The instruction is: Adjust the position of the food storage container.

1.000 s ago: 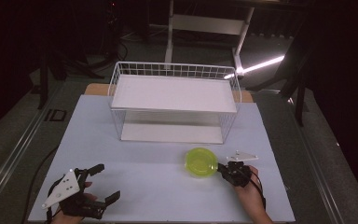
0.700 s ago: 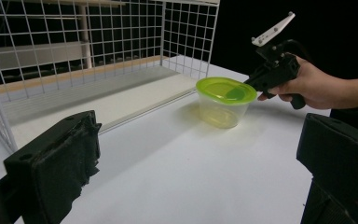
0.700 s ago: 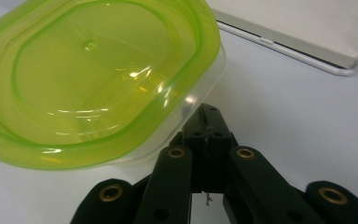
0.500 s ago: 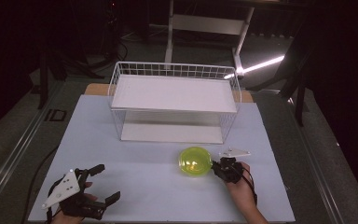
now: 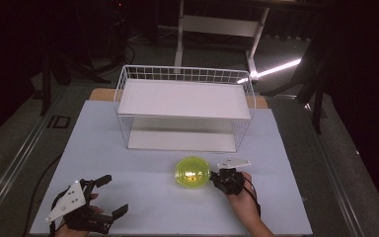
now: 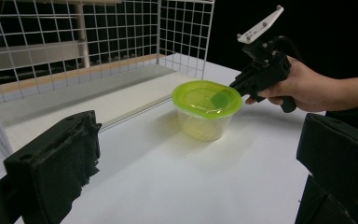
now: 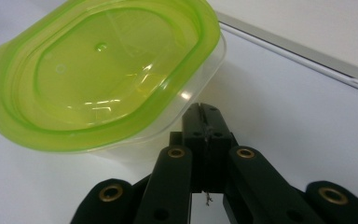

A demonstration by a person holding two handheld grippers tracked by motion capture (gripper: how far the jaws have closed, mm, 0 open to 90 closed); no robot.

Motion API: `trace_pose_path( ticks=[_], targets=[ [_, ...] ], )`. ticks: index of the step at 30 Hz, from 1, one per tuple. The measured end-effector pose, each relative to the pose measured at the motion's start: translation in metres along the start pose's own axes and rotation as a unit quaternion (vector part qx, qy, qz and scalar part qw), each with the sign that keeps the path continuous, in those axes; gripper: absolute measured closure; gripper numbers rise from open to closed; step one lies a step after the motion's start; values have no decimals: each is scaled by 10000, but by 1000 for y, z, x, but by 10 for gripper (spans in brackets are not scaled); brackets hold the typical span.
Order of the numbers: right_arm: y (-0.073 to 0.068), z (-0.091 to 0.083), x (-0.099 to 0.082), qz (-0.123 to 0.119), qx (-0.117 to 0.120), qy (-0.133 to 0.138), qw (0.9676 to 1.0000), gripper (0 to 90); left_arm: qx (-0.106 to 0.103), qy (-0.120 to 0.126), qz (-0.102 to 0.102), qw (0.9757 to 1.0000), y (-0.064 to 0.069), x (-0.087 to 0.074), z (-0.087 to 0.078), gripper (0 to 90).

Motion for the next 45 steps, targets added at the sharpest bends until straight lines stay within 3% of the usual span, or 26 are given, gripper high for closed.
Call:
trace_pose_path(
  ticks=[21, 26, 30, 33, 36, 39, 42, 45],
  targets=[
    [-35, 18, 7, -168, 369, -99, 9991, 900, 3, -23, -3, 10000, 0, 0, 1, 2],
    [-38, 22, 12, -133, 392, -94, 9991, 900, -8, -42, 33, 10000, 1, 0, 1, 2],
    [-36, 20, 12, -271, 286, -115, 9992, 895, 18, -55, 43, 10000, 0, -1, 1, 2],
    [-31, 13, 10, -156, 259, -40, 9995, 869, 9, -52, 32, 10000, 0, -1, 1, 2],
    [-25, 4, 7, -183, 167, -25, 9997, 828, -1, -60, 41, 10000, 1, -1, 2, 2],
    [-20, -9, 5, -191, 150, 36, 9997, 724, 0, -92, 45, 9999, 1, -1, 3, 2],
    [-12, -33, 14, -28, 192, 447, 9988, 583, -6, -92, 9, 10000, 1, -2, 4, 2],
    [-11, -47, 20, -134, 98, 621, 9979, 453, -26, -84, -38, 10000, -1, -3, 6, 2]
  ],
)
Point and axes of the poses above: each handheld gripper's, and its own axes: z roughly forward along the jaws, x roughly out of its top, y roughly to its right, the point moved 4 cm from there along z, roughly forward along the jaws, and after that the axes turned 8 degrees about -x, right-handed, at the moved point
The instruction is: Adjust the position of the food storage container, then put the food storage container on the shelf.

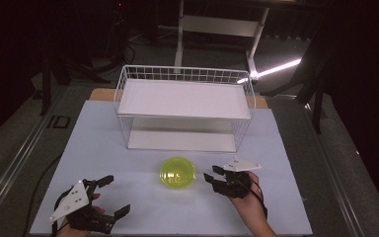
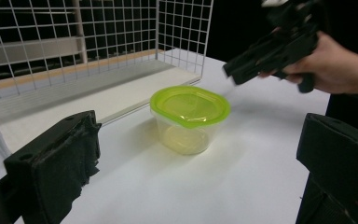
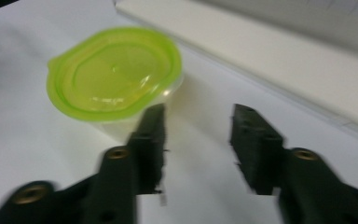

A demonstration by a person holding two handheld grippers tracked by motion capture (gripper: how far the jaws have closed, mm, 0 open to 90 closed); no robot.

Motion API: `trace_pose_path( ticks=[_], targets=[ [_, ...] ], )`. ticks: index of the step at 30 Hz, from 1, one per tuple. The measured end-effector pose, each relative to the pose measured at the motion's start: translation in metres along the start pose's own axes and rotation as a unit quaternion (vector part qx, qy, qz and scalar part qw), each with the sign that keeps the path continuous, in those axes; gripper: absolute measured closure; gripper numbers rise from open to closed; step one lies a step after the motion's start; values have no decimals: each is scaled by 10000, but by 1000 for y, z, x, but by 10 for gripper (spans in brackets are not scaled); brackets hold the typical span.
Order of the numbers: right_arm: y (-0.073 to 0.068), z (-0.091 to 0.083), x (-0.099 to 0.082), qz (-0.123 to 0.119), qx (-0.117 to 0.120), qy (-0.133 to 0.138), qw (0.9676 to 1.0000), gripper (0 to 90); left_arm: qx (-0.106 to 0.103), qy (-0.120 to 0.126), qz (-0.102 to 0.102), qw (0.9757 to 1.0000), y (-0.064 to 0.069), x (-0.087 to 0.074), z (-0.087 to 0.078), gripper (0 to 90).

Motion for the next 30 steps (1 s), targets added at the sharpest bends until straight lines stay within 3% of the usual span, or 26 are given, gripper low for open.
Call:
trace_pose_path(
  ticks=[2, 4, 6, 10, 14, 17, 21, 23, 26, 30],
  targets=[
    [-4, -6, 1, -6, 95, 22, 10000, 314, 52, -20, 35, 10000, -1, 0, 2, 2],
    [-9, -11, -1, -63, 174, 11, 9998, 268, 87, -106, 159, 9998, -1, 1, 4, 2],
    [-12, -15, -1, -23, 267, 41, 9996, 187, 29, -119, 153, 9998, -1, 3, 6, 2],
    [-17, -22, 0, 89, 429, 239, 9988, 146, -3, -194, 32, 9998, -2, 7, 11, 2],
    [-24, -26, 2, -31, 425, 366, 9984, 138, -44, -408, 93, 9991, -5, 12, 17, 3],
    [-27, -27, 8, -88, 419, 516, 9978, 142, -121, -322, -40, 9994, -7, 19, 24, 3],
    [-28, -23, 16, -243, 485, 536, 9971, 186, -224, -463, -254, 9984, -12, 28, 35, 3],
    [-28, -21, 20, -203, 602, 643, 9959, 188, -187, -526, -228, 9982, -14, 33, 41, 3],
    [-25, -17, 25, -183, 584, 729, 9955, 189, -144, -605, -175, 9979, -16, 39, 49, 3],
    [-23, -9, 29, -105, 533, 718, 9959, 188, -135, -711, -317, 9969, -21, 43, 60, 3]
  ],
)
Point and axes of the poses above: each handheld gripper's, and its own axes: z roughly forward along the jaws, x roughly out of its top, y roughly to its right, the point moved 4 cm from there along z, roughly forward along the jaws, and after that the axes turned 8 degrees about -x, right-handed, at the moved point
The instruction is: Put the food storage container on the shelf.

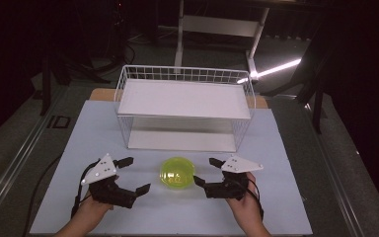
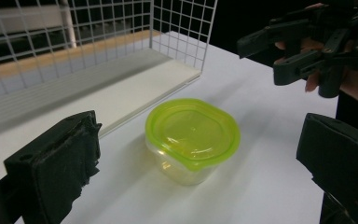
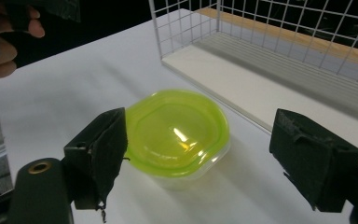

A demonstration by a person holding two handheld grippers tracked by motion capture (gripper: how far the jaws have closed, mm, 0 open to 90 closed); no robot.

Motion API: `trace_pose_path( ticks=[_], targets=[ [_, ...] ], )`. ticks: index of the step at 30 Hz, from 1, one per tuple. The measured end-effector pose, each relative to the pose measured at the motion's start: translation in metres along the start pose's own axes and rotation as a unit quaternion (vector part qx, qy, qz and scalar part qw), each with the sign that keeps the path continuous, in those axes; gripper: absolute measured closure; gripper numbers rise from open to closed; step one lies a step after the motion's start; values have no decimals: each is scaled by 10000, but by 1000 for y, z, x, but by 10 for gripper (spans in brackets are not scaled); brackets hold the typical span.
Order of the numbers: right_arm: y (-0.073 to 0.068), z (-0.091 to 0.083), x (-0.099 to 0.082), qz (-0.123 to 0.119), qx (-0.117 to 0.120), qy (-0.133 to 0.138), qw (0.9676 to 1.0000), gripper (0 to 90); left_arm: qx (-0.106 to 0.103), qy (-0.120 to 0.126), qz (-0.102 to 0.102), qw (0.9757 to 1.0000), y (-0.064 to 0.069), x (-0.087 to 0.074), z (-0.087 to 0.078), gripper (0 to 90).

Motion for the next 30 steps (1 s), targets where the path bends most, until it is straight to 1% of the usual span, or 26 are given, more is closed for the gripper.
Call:
trace_pose_path(
  ticks=[2, 4, 5, 6, 7, 8, 10, 12, 14, 15, 16, 18, 20, 21, 22, 23, 24, 25, 27, 28, 30],
  targets=[
    [2, 5, -1, 52, -36, -117, 9999, 180, 24, -43, -77, 10000, -3, 1, 6, 3],
    [3, 9, -2, 121, -50, -202, 9997, 178, 114, -171, -138, 9997, -7, 0, 13, 3],
    [3, 11, -3, 185, -40, -274, 9994, 162, 122, -218, -175, 9995, -9, 0, 16, 3],
    [4, 13, -4, 233, -99, -334, 9991, 145, 123, -226, -225, 9994, -10, -1, 19, 3],
    [5, 15, -5, 274, -121, -346, 9990, 146, 97, -247, -281, 9993, -12, -1, 23, 3],
    [5, 17, -5, 316, -84, -338, 9989, 145, 99, -271, -337, 9990, -14, -2, 26, 3],
    [8, 20, -6, 396, -91, -365, 9985, 146, 32, -246, -456, 9987, -17, -4, 33, 3],
    [9, 25, -6, 457, -106, -424, 9980, 143, 77, -243, -546, 9982, -20, -7, 41, 3],
    [12, 29, -6, 572, -60, -451, 9973, 143, 52, -307, -629, 9975, -23, -12, 48, 3],
    [13, 32, -7, 593, -111, -474, 9971, 145, 50, -333, -686, 9971, -25, -15, 52, 3],
    [14, 34, -7, 609, -84, -478, 9970, 145, 56, -356, -750, 9965, -27, -18, 55, 3],
    [15, 38, -9, 633, -96, -524, 9966, 157, 108, -355, -939, 9949, -30, -22, 59, 3],
    [15, 40, -11, 718, -100, -544, 9959, 217, 65, -505, -1110, 9925, -34, -27, 64, 3],
    [15, 41, -13, 739, -131, -520, 9958, 229, 84, -551, -1189, 9913, -36, -29, 65, 3],
    [14, 41, -13, 741, -147, -478, 9960, 260, 72, -576, -1262, 9903, -37, -30, 66, 8],
    [14, 42, -14, 719, -159, -477, 9961, 285, 94, -627, -1306, 9894, -38, -31, 66, 71],
    [13, 43, -16, 723, -161, -496, 9960, 292, 117, -613, -1364, 9887, -39, -32, 67, 96],
    [12, 45, -17, 719, -165, -523, 9959, 294, 111, -611, -1436, 9877, -39, -32, 67, 98],
    [10, 48, -21, 681, -207, -597, 9957, 360, 212, -627, -1570, 9854, -41, -33, 69, 155],
    [10, 49, -22, 653, -260, -616, 9956, 377, 194, -606, -1650, 9842, -41, -33, 69, 155],
    [9, 52, -25, 683, -252, -731, 9947, 406, 203, -696, -1811, 9808, -42, -34, 70, 170]
  ],
)
Point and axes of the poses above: each handheld gripper's, and its own axes: z roughly forward along the jaws, x roughly out of its top, y roughly to its right, the point moved 4 cm from there along z, roughly forward along the jaws, and after that the axes turned 8 degrees about -x, right-handed, at the moved point
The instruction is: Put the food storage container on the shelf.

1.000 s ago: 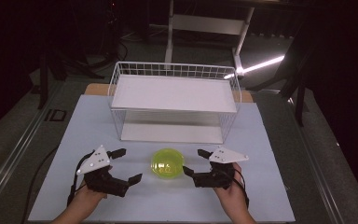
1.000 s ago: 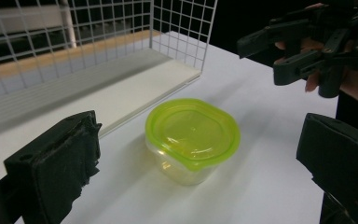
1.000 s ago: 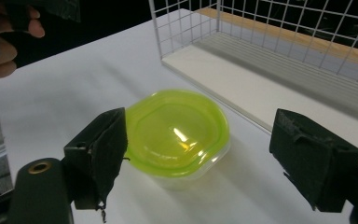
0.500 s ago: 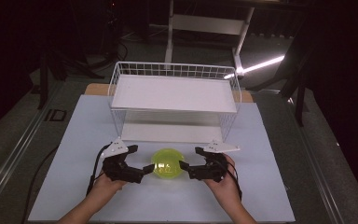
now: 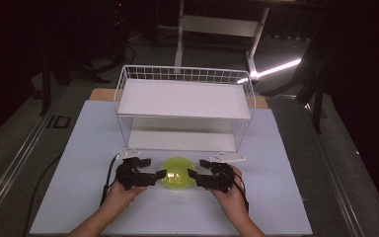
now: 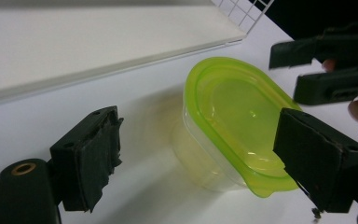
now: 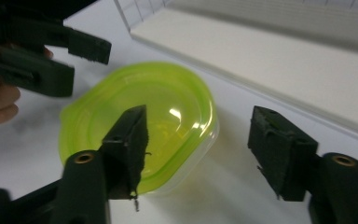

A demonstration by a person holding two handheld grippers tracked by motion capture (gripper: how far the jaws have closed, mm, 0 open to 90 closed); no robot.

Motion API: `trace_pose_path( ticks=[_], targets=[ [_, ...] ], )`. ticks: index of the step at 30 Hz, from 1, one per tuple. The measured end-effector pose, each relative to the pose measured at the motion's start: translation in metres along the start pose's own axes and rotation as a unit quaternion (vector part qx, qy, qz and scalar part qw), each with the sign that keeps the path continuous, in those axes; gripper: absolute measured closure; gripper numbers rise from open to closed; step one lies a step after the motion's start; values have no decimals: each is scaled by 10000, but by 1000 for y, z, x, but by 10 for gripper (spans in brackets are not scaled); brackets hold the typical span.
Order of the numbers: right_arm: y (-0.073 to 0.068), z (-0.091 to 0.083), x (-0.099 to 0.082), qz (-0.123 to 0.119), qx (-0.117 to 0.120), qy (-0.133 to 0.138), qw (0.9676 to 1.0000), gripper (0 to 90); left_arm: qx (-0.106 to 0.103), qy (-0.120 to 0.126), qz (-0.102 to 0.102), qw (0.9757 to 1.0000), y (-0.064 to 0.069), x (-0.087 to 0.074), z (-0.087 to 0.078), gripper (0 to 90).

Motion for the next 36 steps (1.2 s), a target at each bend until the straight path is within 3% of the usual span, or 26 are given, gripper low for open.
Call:
trace_pose_path(
  ticks=[7, 9, 13, 17, 20, 22, 26, 29, 32, 36],
  targets=[
    [1, 5, -5, 30, -100, -162, 9998, 453, 117, -181, -78, 9997, 0, -5, 5, 340],
    [2, 5, -6, 73, -40, -191, 9998, 455, 55, -202, -97, 9997, 1, -6, 7, 377],
    [0, 5, -7, 79, -37, -198, 9998, 482, 1, -219, -34, 9998, 5, -5, 8, 484],
    [0, 3, -9, 244, 42, -215, 9995, 505, 13, -238, 135, 9996, 13, -6, 7, 591],
    [-1, 2, -10, 252, 59, -230, 9994, 524, -104, -256, 75, 9996, 12, -7, 6, 610],
    [-3, 1, -10, 356, 127, -263, 9989, 581, -120, -274, 62, 9995, 14, -7, 5, 611],
    [-7, -1, -10, 257, 42, -267, 9993, 619, -111, -326, 76, 9994, 17, -9, 3, 616],
    [-7, -2, -11, 497, 104, -342, 9981, 655, -215, -333, 78, 9992, 21, -11, 2, 628],
    [-9, -4, -12, 538, 134, -348, 9979, 681, -320, -330, -18, 9989, 23, -14, 1, 651],
    [-13, -8, -12, 623, 169, -428, 9970, 705, -291, -335, -39, 9990, 24, -16, -2, 686]
  ],
)
Point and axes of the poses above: each handheld gripper's, and its own axes: z roughly forward along the jaws, x roughly out of its top, y roughly to its right, the point moved 4 cm from there along z, roughly forward along the jaws, and after that the axes turned 8 degrees about -x, right-handed, at the moved point
